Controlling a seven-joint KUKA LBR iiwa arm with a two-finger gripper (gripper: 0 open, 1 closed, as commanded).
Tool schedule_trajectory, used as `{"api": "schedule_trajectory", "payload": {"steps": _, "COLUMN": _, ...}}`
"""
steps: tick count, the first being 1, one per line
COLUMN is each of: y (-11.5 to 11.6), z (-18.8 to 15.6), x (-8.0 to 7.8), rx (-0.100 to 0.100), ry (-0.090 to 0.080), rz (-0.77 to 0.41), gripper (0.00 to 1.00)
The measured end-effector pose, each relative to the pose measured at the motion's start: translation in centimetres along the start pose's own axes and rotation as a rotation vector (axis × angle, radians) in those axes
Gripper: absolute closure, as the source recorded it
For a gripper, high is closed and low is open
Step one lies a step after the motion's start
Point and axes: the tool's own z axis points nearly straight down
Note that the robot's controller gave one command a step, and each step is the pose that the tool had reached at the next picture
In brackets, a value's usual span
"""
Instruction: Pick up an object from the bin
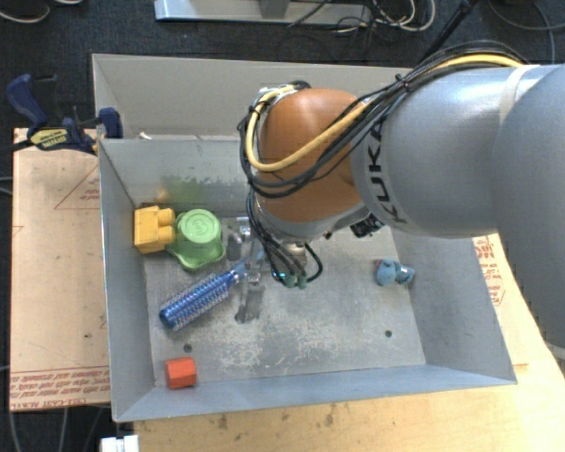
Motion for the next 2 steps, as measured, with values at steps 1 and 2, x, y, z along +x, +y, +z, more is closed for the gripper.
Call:
{"api": "schedule_trajectory", "payload": {"steps": 1, "y": 1.30, "z": 10.56, "x": -2.03, "rx": 0.000, "ry": -0.007, "rz": -0.371, "gripper": 0.00}}
{"api": "schedule_trajectory", "payload": {"steps": 2, "y": 1.38, "z": 10.55, "x": -2.06, "rx": -0.001, "ry": -0.007, "rz": -0.369, "gripper": 0.00}}
